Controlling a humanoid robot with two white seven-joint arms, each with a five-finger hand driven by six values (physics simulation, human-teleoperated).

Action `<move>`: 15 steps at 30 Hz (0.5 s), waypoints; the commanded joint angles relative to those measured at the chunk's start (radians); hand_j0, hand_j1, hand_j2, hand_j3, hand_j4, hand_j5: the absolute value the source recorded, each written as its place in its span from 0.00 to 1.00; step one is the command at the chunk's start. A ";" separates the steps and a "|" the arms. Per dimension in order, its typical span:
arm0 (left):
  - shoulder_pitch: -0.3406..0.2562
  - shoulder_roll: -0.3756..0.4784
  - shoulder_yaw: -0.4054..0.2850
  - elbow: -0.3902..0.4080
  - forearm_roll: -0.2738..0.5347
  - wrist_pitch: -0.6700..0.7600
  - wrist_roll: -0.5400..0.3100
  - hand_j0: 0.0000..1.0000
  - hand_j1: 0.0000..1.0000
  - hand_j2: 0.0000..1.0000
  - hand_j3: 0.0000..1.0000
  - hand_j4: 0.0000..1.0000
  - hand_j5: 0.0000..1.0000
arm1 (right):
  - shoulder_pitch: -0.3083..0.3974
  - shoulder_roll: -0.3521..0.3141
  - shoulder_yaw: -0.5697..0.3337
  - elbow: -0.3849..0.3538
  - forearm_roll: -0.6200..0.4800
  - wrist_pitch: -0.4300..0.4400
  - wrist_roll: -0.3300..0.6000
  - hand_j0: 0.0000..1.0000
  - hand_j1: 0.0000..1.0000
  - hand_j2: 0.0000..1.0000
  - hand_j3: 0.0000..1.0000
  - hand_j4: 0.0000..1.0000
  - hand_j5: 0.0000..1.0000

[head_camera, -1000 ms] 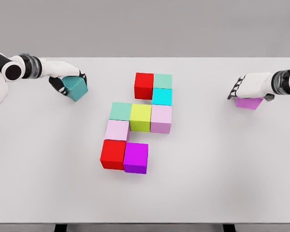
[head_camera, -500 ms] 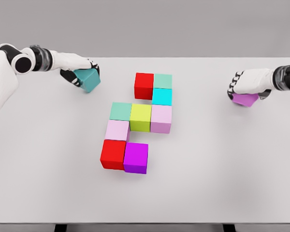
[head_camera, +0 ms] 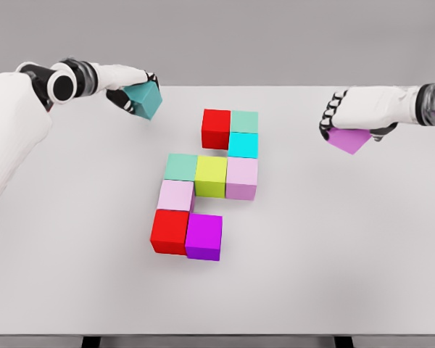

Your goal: Assemble the squares on the desktop into the number 2

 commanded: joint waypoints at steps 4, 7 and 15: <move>0.008 0.025 -0.004 -0.087 0.039 0.109 0.002 0.40 0.40 0.40 0.40 0.40 0.40 | 0.034 -0.069 -0.003 -0.174 -0.078 0.003 -0.001 0.43 0.43 0.43 0.43 0.43 0.43; 0.057 0.032 -0.007 -0.176 0.039 0.227 0.002 0.41 0.41 0.41 0.41 0.41 0.41 | 0.080 -0.132 -0.003 -0.288 -0.106 0.003 -0.001 0.43 0.43 0.43 0.43 0.43 0.43; 0.133 0.065 -0.012 -0.351 0.064 0.449 0.002 0.40 0.40 0.40 0.40 0.40 0.40 | 0.127 -0.150 0.003 -0.322 -0.149 0.003 -0.001 0.44 0.44 0.44 0.44 0.44 0.44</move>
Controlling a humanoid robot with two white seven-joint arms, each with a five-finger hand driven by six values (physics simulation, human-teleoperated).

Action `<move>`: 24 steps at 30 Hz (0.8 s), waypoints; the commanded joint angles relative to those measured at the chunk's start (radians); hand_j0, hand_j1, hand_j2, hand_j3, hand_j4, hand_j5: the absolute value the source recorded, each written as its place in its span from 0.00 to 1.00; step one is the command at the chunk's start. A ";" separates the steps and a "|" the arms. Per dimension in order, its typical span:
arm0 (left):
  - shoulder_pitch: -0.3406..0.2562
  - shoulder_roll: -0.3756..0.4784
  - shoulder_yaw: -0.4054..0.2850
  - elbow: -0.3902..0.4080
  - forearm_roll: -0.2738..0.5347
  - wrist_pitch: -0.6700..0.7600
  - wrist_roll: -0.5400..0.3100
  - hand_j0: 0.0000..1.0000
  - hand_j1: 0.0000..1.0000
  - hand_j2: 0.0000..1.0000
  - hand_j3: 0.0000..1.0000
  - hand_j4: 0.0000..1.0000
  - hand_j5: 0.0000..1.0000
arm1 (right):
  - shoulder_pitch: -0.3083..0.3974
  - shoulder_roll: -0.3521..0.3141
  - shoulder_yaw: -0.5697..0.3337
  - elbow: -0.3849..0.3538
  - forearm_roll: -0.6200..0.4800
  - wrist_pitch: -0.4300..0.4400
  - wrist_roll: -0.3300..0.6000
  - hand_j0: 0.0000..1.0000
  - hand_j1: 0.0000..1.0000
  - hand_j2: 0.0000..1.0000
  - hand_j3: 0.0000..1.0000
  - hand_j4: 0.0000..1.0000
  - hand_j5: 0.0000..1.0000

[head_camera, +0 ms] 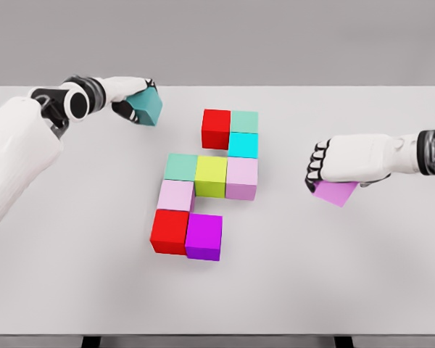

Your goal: Assemble the squares on the desktop into the number 2

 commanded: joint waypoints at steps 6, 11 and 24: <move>0.012 0.004 -0.001 -0.053 0.013 0.097 0.003 0.40 0.40 0.40 0.40 0.40 0.40 | 0.023 0.044 0.015 -0.009 -0.051 0.003 -0.001 0.46 0.46 0.46 0.46 0.46 0.46; 0.021 0.040 -0.070 -0.155 0.124 0.209 0.003 0.40 0.40 0.40 0.40 0.40 0.40 | 0.012 0.119 0.075 -0.009 -0.069 0.003 -0.001 0.48 0.48 0.48 0.48 0.48 0.48; 0.012 -0.002 -0.121 -0.151 0.162 0.362 0.003 0.40 0.40 0.40 0.40 0.40 0.40 | -0.051 0.188 0.182 -0.011 -0.109 0.003 -0.001 0.48 0.48 0.48 0.48 0.48 0.48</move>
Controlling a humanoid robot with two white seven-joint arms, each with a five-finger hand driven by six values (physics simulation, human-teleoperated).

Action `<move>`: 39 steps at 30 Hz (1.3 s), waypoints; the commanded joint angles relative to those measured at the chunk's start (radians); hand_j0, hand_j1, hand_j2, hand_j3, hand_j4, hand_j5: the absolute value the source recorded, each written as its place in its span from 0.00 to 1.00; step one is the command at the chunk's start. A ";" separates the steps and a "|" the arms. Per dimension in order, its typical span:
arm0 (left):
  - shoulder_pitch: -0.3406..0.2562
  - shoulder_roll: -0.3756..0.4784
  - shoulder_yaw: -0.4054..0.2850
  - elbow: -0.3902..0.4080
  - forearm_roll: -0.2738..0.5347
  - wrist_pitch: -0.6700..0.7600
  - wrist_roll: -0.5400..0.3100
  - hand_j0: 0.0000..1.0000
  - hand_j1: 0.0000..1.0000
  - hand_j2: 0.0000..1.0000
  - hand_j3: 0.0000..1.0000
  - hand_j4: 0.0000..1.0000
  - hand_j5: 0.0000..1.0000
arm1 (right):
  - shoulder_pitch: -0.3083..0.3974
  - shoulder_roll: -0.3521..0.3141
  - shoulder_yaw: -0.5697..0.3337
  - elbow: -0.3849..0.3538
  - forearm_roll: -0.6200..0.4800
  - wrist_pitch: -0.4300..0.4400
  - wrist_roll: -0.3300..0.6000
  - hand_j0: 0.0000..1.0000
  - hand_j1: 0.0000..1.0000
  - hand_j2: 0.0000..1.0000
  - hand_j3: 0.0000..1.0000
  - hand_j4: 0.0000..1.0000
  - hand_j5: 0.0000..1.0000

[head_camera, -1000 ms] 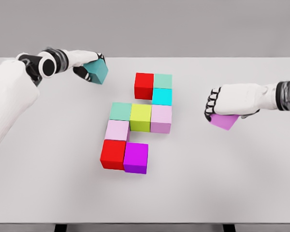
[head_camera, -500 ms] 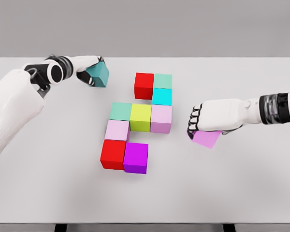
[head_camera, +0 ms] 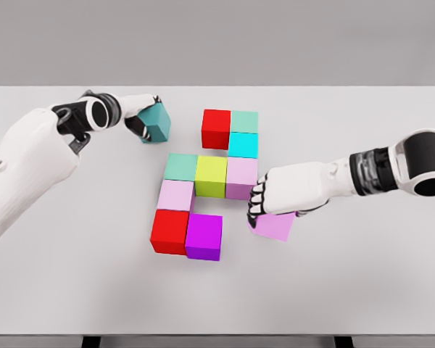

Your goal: Assemble the squares on the desktop into the number 2

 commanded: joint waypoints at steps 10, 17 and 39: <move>-0.052 -0.044 -0.078 0.000 -0.005 0.054 0.003 0.40 0.40 0.40 0.40 0.40 0.40 | -0.014 0.019 0.039 0.000 -0.106 0.003 -0.001 0.53 0.53 0.53 0.53 0.53 0.53; -0.066 -0.070 -0.082 -0.001 -0.022 0.054 0.003 0.40 0.40 0.40 0.40 0.40 0.40 | -0.015 0.019 0.046 0.000 -0.122 0.003 -0.001 0.66 0.66 0.66 0.66 0.66 0.66; -0.083 -0.121 -0.102 0.023 -0.030 0.054 0.003 0.40 0.40 0.40 0.40 0.40 0.40 | 0.147 -0.166 0.015 0.009 -0.727 0.003 -0.001 1.00 1.00 1.00 1.00 1.00 1.00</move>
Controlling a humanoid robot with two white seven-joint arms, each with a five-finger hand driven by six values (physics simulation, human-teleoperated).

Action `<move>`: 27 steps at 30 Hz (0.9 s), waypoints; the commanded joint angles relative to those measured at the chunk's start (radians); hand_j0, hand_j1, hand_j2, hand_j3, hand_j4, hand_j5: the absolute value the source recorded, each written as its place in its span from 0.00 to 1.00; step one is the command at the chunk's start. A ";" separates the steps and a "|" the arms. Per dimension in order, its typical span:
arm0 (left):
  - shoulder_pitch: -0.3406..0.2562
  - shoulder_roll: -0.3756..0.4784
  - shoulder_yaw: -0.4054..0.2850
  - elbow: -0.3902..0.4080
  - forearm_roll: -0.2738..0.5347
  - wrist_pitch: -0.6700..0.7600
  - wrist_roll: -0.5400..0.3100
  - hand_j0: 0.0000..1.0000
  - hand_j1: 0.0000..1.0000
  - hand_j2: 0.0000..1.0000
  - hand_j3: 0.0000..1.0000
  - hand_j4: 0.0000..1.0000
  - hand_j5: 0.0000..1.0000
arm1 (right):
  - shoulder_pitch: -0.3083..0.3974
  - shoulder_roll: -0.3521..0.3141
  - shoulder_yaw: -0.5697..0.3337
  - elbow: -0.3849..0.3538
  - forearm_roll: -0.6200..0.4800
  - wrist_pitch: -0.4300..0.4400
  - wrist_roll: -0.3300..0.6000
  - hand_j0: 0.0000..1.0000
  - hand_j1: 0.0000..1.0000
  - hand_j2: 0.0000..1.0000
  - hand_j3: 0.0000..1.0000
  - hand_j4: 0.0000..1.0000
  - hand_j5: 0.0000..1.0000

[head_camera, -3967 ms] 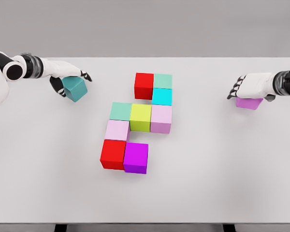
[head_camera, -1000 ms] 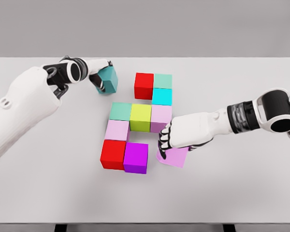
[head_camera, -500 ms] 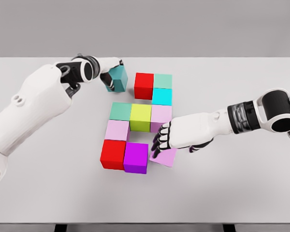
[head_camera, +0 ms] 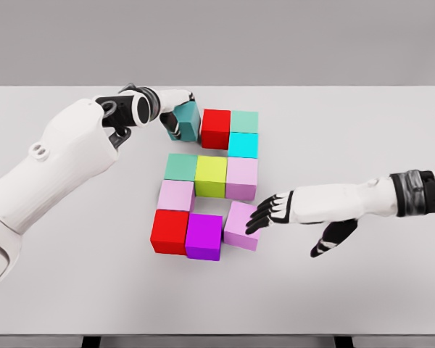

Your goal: Assemble the squares on the desktop into the number 2

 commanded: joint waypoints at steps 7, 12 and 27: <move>-0.002 -0.005 0.000 0.011 -0.004 -0.001 0.001 0.44 0.44 0.44 0.44 0.44 0.44 | -0.002 0.110 0.013 0.196 -0.974 0.019 -0.001 1.00 1.00 1.00 1.00 1.00 1.00; 0.000 -0.006 0.000 0.011 -0.004 -0.002 0.001 0.57 0.57 0.57 0.57 0.57 0.57 | 0.003 0.161 0.085 0.339 -0.980 0.036 -0.001 1.00 1.00 1.00 1.00 1.00 1.00; 0.000 -0.006 0.002 0.011 -0.024 -0.004 0.001 0.83 0.83 0.83 0.83 0.83 0.83 | 0.032 -0.022 0.106 0.204 -0.624 0.003 -0.001 1.00 1.00 1.00 1.00 1.00 1.00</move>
